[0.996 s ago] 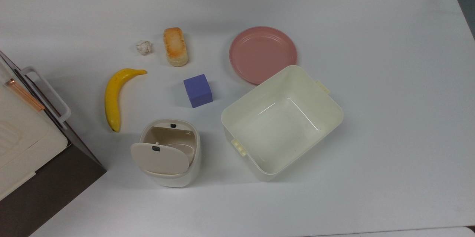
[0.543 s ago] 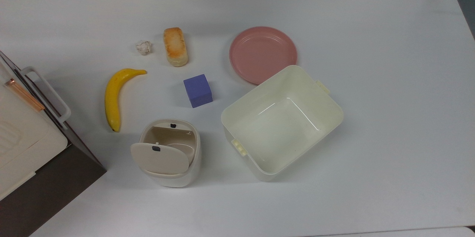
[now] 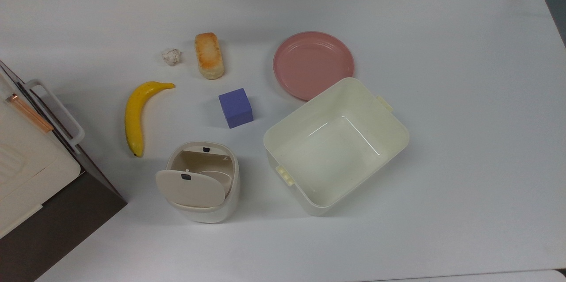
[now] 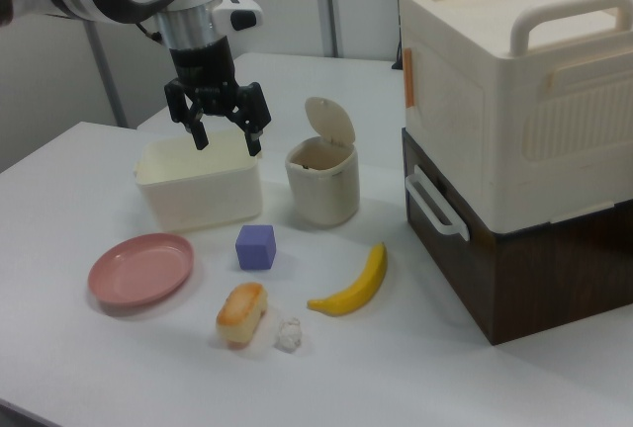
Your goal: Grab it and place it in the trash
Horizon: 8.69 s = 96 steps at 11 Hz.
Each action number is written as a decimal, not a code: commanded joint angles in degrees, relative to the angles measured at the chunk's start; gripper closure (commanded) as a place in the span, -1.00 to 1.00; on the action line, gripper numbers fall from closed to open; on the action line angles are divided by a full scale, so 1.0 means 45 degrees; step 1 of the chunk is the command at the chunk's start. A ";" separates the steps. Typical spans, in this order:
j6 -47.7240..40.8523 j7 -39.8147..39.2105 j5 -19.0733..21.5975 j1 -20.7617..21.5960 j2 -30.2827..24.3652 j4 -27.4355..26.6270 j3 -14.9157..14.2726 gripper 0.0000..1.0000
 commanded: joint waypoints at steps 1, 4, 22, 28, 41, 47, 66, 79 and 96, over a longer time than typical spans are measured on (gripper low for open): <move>0.0187 -0.0132 -0.0168 0.0227 -0.0137 -0.0110 -0.0143 -1.00; 0.0108 -0.0503 -0.0071 0.0169 -0.0001 -0.0032 -0.0143 -1.00; 0.1668 -0.1323 -0.1964 -0.0650 0.0839 -0.3331 -0.0357 -1.00; 0.4067 -0.1228 -0.2977 -0.0517 0.2168 -0.4792 -0.0377 -1.00; 0.5283 -0.1325 -0.4424 -0.0809 0.4041 -0.4758 -0.0358 -0.95; 0.4973 -0.1246 -0.4406 -0.0613 0.4082 -0.4739 -0.0260 0.00; 0.1748 0.1113 0.0301 0.1180 0.2050 0.0453 -0.0163 1.00; 0.9458 0.3070 -0.0187 0.2258 0.5759 0.2057 -0.0124 1.00; 1.2941 0.3188 -0.1377 0.1399 0.7071 0.1628 -0.0280 -0.43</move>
